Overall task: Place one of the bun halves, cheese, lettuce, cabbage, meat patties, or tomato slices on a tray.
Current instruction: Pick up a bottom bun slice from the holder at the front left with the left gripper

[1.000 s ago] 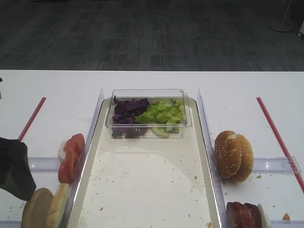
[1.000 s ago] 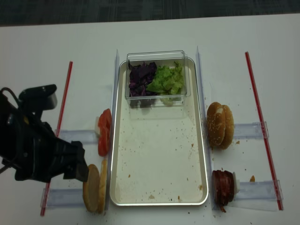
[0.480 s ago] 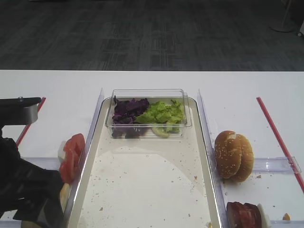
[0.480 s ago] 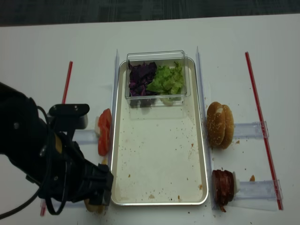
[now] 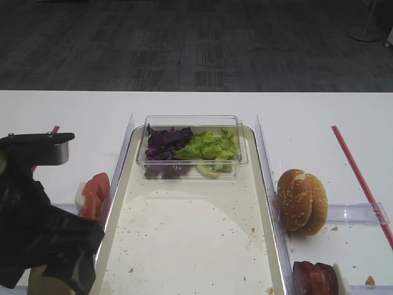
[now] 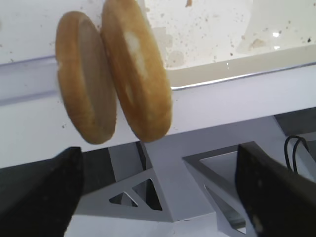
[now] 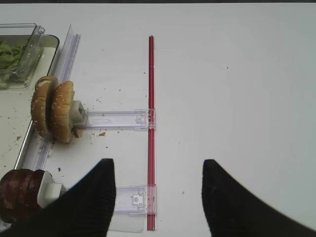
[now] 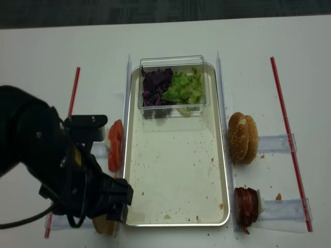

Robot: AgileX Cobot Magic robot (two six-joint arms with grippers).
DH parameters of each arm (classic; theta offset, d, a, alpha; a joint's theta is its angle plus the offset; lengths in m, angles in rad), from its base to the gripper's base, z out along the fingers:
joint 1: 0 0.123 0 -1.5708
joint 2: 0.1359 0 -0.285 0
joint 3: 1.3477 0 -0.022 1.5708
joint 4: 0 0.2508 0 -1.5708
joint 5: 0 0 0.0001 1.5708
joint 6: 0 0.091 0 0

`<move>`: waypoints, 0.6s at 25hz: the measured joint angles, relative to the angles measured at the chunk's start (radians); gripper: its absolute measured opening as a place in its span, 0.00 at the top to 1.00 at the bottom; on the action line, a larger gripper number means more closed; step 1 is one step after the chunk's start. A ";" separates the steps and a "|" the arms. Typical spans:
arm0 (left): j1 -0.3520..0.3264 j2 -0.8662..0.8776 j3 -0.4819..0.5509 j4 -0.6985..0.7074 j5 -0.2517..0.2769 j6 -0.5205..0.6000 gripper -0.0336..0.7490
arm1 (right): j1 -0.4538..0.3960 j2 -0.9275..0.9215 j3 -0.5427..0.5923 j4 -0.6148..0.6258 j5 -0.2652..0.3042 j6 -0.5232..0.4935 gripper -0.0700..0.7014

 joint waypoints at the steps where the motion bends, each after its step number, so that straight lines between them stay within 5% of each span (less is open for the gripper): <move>1: 0.000 0.023 -0.012 0.000 0.000 0.002 0.23 | 0.000 0.000 0.000 0.000 0.000 0.000 0.36; 15: 0.000 0.192 -0.103 0.000 -0.032 0.033 0.30 | 0.000 0.000 0.000 0.000 0.000 0.000 0.36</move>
